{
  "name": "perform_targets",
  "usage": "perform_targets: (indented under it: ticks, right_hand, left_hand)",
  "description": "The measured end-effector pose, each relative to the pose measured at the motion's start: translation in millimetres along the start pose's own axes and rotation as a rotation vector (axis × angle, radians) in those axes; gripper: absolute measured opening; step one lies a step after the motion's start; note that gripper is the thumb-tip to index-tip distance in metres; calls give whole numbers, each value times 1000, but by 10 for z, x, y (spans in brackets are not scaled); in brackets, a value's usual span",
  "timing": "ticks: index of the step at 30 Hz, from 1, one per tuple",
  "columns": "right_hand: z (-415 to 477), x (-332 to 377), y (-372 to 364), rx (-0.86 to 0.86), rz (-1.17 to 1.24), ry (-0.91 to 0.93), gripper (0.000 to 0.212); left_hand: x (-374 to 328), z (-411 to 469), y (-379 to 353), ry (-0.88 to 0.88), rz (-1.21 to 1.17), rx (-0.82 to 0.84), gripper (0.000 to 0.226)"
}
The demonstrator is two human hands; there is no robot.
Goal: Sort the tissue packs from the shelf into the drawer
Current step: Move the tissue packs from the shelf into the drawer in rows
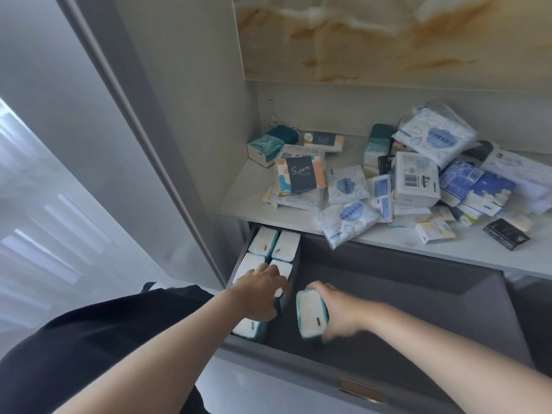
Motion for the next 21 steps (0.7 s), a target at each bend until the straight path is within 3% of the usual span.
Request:
perform_targets:
  ticks: [3,6,11,15,18,21]
  right_hand:
    - [21,1,-177,110,-4,18,102]
    - [72,69,-281,160,30,45,103]
    - [298,245,-326,63,234,35,103]
    - [436,328,-606,-25,744,-173,79]
    - [498,283,-573,-160,746,-295,78]
    - [530,288,-673,-117,859,-422,84]
  left_hand:
    - [240,54,-270,58,244,60,106]
    - [386,89,-354,121,186,112,130]
    - [497,152,-332,147,199,130,129]
    - [536,151,-301,120,246,174,135]
    - [535,133,-251,103,147,208,133]
    - [600,115,-224,133,109,228,133]
Point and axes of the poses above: each hand's wrist, its own z-axis towards the middle knuckle, its own y-axis out of the back of the hand, x = y × z, the point moved 9 cm from there along z, towards the middle knuckle, and after that the axes turned 14 degrees about y, right-handed, at the moved point
